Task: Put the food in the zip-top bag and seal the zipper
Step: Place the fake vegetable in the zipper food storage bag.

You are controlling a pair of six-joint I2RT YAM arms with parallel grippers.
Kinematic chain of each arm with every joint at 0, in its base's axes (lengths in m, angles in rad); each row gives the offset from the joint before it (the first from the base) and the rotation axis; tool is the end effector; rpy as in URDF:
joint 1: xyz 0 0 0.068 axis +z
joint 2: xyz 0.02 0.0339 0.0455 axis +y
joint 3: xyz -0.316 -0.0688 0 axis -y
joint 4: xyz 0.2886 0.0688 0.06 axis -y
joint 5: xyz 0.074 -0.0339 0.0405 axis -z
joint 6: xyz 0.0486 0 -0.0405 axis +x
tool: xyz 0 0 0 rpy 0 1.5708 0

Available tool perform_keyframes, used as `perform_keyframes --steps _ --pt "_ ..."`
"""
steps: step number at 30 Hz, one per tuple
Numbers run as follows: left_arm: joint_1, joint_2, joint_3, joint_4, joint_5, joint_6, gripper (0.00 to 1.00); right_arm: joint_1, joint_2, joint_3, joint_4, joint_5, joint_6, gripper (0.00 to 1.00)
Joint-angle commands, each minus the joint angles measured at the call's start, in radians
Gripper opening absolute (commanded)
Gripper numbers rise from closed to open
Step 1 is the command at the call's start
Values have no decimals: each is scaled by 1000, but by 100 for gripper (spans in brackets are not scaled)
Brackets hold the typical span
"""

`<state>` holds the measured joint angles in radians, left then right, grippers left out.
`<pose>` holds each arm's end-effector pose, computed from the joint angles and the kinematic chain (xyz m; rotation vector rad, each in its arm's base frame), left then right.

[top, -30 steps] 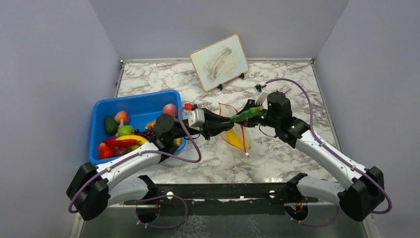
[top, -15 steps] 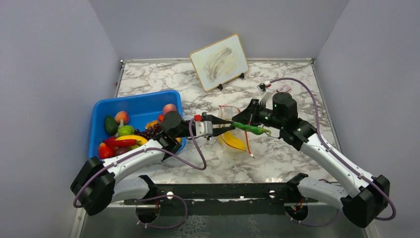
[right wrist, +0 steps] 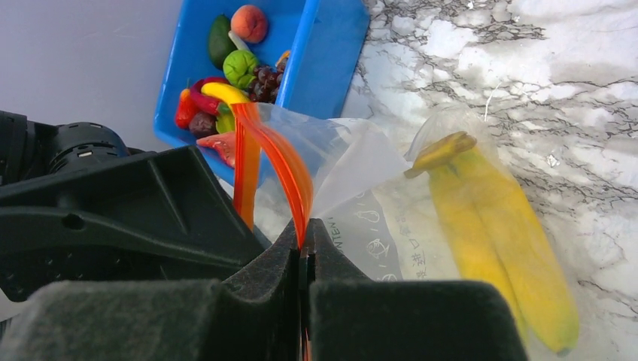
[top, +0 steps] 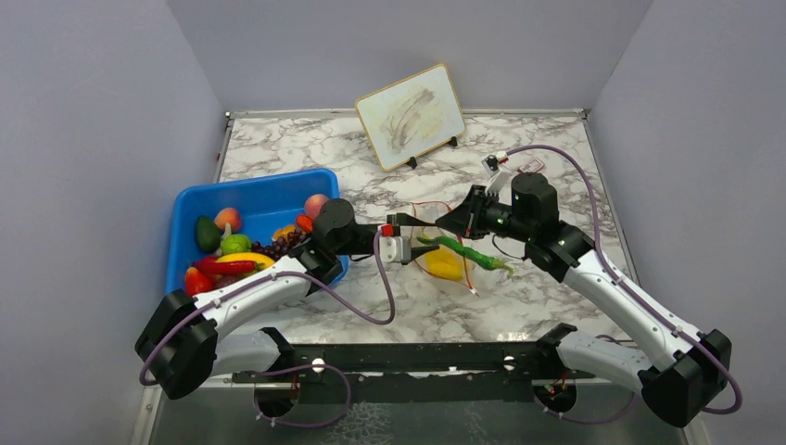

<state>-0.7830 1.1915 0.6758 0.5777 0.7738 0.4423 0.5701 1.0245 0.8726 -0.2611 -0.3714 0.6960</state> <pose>0.1832 -0.2302 0.3237 1.3551 0.8291 -0.8482 0.2089 0.1549 0.3513 -0.1276 2.1514 1.1511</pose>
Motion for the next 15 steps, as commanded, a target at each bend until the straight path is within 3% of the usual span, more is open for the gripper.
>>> perform_keyframes --steps 1,9,12,15 --pt "-4 -16 36 -96 25 79 52 0 -28 39 -3 3 -18 1" --pt "-16 -55 43 -170 162 50 60 0 -12 40 5 -2 -14 1" --pt "-37 -80 37 -226 173 100 61 -1 -1 48 4 -4 -15 1" --pt "-68 -82 86 -386 165 219 61 -1 2 50 4 -6 -16 1"
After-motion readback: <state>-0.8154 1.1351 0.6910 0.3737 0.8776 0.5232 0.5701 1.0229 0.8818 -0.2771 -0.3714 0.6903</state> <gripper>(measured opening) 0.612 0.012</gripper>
